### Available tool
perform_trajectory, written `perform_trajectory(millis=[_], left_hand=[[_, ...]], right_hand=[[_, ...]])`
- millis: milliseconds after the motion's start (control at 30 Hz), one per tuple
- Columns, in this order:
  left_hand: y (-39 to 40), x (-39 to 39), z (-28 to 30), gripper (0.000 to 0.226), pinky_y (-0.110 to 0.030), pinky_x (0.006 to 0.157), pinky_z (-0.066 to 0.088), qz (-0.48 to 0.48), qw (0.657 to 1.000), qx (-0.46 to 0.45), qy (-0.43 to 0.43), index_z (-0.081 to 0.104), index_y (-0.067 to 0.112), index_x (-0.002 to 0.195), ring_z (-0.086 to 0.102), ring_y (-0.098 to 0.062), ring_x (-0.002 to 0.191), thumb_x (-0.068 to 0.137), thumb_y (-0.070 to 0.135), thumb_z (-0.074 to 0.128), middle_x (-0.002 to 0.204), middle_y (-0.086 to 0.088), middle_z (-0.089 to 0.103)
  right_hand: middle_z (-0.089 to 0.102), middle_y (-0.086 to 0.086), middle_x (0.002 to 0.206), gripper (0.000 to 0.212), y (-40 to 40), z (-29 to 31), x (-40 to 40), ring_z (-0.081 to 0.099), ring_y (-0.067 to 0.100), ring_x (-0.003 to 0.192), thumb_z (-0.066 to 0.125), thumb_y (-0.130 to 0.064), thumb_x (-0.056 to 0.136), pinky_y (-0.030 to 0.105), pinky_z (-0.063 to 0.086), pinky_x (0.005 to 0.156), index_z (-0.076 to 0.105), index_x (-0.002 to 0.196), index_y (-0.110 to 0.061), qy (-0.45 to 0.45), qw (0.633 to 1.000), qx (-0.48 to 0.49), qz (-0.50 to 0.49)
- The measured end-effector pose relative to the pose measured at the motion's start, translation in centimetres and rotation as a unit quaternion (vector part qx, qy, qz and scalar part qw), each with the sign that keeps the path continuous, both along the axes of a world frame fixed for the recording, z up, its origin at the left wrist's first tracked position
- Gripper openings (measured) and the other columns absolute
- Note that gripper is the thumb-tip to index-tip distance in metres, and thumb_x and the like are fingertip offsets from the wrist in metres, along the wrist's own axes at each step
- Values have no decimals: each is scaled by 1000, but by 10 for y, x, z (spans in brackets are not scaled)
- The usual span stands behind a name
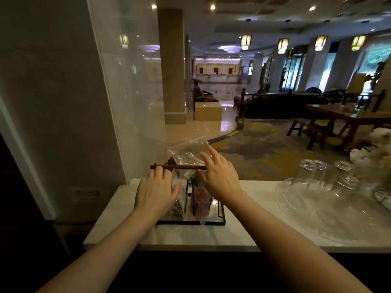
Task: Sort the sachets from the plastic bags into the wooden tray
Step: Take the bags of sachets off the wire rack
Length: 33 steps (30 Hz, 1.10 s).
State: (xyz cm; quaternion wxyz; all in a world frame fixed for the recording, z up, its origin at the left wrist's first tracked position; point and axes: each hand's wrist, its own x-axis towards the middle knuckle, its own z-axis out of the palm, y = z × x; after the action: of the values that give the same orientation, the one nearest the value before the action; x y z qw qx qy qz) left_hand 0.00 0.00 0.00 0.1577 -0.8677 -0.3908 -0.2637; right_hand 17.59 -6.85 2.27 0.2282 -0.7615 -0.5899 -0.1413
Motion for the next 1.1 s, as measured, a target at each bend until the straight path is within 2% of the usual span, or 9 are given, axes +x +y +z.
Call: perform_trajectory(millis=[200, 300, 367, 467, 700, 833, 900, 967, 1100], left_hand=[[-1, 6, -15, 40, -34, 75, 45, 68, 994, -19, 80, 63, 16, 107, 55, -22, 95, 87, 48, 51, 113, -8, 54], [1, 6, -17, 26, -35, 76, 45, 63, 995, -14, 77, 63, 16, 110, 55, -24, 96, 87, 26, 56, 114, -10, 53], [1, 5, -17, 20, -36, 74, 45, 38, 997, -18, 68, 64, 15, 102, 55, -25, 93, 83, 13, 59, 108, -10, 55], [5, 5, -12, 9, -36, 70, 45, 4, 1000, 0, 19, 63, 16, 90, 54, -24, 89, 82, 13, 60, 100, -7, 56], [24, 12, 20, 17, -38, 70, 46, -47, 987, -16, -153, 61, 12, 96, 58, -27, 86, 95, 19, 45, 106, -5, 62], [20, 18, 46, 22, -39, 54, 49, -61, 963, -31, -259, 53, 15, 87, 54, -24, 65, 100, 21, 37, 78, -4, 59], [24, 19, 57, 24, -32, 43, 40, -59, 953, -48, -292, 49, 17, 87, 50, -24, 53, 102, 25, 33, 65, -5, 53], [32, 19, 65, 24, -28, 42, 33, -83, 942, -95, -312, 46, 20, 87, 49, -25, 48, 102, 30, 30, 59, -7, 51], [47, 17, 52, 26, -30, 48, 32, -117, 953, -182, -214, 39, 24, 78, 51, -28, 50, 101, 31, 30, 57, -8, 52]], right_hand=[[18, 4, 158, 54, 16, -6, 5, 28, 26, 140, 40, -45, 95, 44, 32, 110, 29, 144, -25, 11, 1000, -14, -5], [19, 6, 158, 53, 19, -8, 5, 28, 27, 141, 39, -44, 96, 45, 32, 111, 29, 144, -25, 18, 1000, -18, 0], [20, 6, 158, 52, 21, -11, 4, 27, 27, 141, 38, -44, 96, 44, 28, 111, 28, 145, -27, 11, 1000, -26, 7], [22, 4, 158, 53, 21, -22, 4, 22, 24, 144, 33, -46, 97, 44, 18, 115, 23, 147, -30, -29, 998, -49, 18], [24, 0, 157, 55, 21, -31, 8, 13, 24, 146, 29, -47, 98, 44, 8, 118, 20, 149, -28, -60, 996, -54, 25], [21, 0, 158, 54, 20, -32, 7, 10, 24, 147, 29, -45, 99, 44, 6, 118, 18, 149, -28, -65, 996, -54, 23], [21, 0, 158, 54, 20, -32, 8, 9, 24, 147, 28, -45, 99, 44, 5, 118, 18, 149, -28, -63, 996, -56, 25], [21, 0, 158, 53, 21, -33, 9, 9, 24, 147, 28, -44, 99, 44, 5, 118, 18, 149, -28, -64, 996, -53, 26], [22, -1, 158, 53, 22, -34, 9, 10, 25, 147, 28, -45, 99, 45, 6, 119, 19, 149, -29, -63, 997, -48, 25]])
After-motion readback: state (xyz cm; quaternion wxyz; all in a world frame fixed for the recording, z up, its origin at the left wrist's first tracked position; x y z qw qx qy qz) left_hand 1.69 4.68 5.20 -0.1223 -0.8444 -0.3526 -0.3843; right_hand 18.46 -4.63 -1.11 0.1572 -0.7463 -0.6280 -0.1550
